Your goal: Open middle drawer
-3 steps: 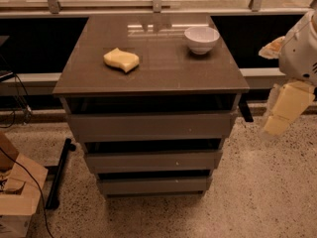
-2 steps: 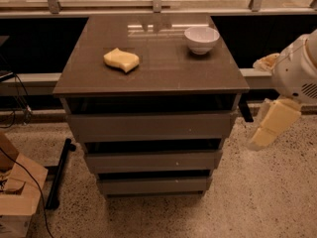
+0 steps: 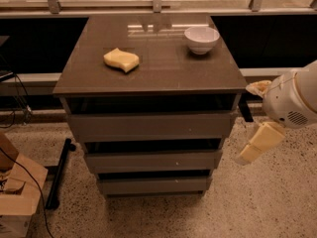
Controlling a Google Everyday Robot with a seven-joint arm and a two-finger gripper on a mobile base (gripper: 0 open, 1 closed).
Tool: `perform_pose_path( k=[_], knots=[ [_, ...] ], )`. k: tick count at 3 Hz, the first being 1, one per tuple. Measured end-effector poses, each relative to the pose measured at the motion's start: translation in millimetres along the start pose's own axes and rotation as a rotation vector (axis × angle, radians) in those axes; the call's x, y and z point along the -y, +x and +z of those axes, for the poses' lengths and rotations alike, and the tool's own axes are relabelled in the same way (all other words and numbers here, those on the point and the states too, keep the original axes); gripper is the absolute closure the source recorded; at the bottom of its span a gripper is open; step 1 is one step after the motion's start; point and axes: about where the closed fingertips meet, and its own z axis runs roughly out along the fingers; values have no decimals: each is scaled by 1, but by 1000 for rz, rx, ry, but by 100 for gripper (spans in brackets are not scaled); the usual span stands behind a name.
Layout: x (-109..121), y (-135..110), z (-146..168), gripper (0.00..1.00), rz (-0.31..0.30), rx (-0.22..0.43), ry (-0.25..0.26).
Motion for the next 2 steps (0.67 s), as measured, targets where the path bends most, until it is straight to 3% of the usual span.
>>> perform_pose_path(
  k=[2],
  knots=[
    [5,15,51,0,74,94,-73]
  ],
)
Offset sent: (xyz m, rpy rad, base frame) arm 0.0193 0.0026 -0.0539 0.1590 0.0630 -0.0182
